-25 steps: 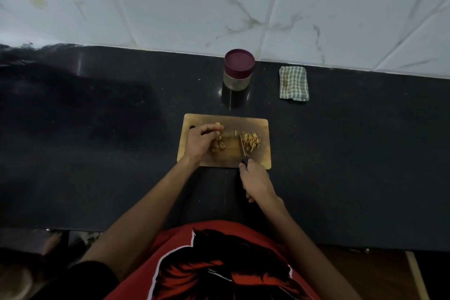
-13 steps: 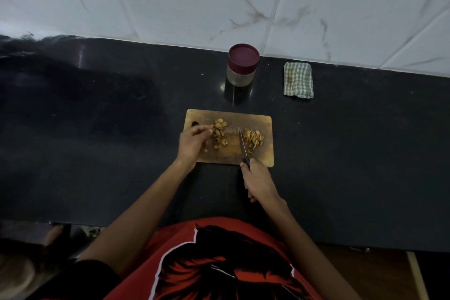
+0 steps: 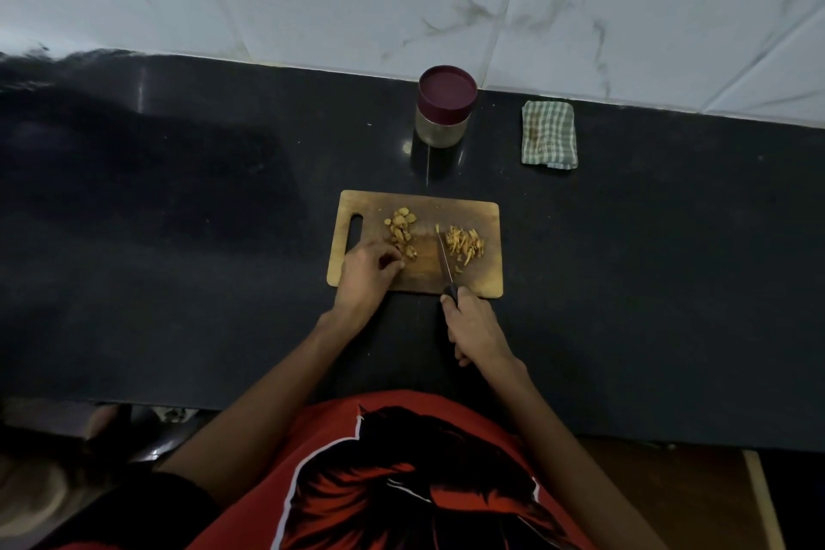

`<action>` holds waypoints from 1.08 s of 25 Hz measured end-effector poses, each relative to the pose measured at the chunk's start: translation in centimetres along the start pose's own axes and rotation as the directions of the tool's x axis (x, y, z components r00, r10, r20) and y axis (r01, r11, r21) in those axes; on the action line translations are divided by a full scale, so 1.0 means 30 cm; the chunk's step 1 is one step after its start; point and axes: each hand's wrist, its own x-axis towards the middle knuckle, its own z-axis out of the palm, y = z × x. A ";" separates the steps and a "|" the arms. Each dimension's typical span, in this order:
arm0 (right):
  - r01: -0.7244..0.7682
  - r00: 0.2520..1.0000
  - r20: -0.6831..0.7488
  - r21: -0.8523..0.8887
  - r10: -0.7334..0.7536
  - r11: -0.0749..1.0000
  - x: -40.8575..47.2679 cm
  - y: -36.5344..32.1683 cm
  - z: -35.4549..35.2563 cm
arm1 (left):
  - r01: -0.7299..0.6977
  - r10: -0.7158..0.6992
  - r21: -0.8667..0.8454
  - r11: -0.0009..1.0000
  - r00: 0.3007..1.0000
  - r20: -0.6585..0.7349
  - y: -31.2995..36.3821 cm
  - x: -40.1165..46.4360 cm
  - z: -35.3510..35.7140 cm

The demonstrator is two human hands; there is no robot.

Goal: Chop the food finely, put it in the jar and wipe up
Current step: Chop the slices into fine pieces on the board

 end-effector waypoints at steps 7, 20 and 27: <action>-0.002 1.000 0.001 0.009 0.002 1.000 0.000 0.003 -0.002 | 0.023 -0.021 -0.025 0.999 0.998 0.057 0.070 0.065 0.011; -0.003 1.000 -0.002 0.010 0.003 1.000 -0.001 0.002 -0.002 | -0.024 0.022 0.089 0.996 0.999 0.025 0.105 0.050 0.054; 0.008 1.000 -0.016 -0.004 -0.008 1.000 0.000 0.006 0.001 | -0.069 0.070 -0.017 0.997 0.998 0.007 0.122 0.049 0.057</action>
